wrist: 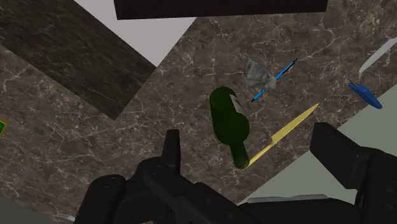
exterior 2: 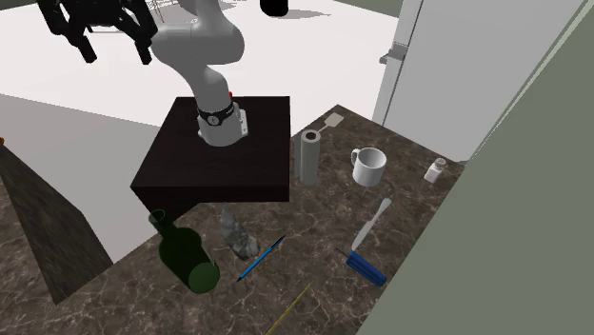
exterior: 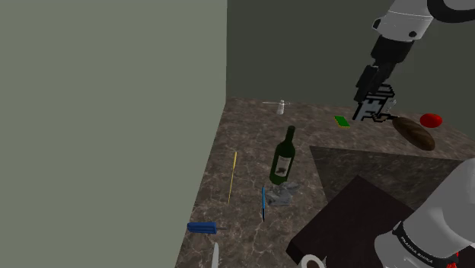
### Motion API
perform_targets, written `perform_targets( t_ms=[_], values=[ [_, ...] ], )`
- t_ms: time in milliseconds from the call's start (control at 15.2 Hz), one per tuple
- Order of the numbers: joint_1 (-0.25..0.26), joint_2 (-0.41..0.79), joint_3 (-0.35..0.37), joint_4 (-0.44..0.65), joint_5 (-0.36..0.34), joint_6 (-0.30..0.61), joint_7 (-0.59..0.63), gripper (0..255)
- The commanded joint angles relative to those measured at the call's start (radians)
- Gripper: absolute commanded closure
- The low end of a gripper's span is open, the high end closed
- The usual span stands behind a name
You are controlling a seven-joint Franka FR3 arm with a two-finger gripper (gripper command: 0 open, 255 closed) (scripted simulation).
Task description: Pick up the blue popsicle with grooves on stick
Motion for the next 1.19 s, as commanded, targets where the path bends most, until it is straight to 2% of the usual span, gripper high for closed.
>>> perform_targets(
  t_ms=[0,528,1122],
  values=[
    [0.000,0.000,0.000,0.000,0.000,0.000,0.000,0],
    [0.076,0.181,0.065,-0.049,0.039,0.207,-0.003,0],
    [0.152,0.437,0.143,-0.028,0.062,0.418,-0.006,0]
  ],
)
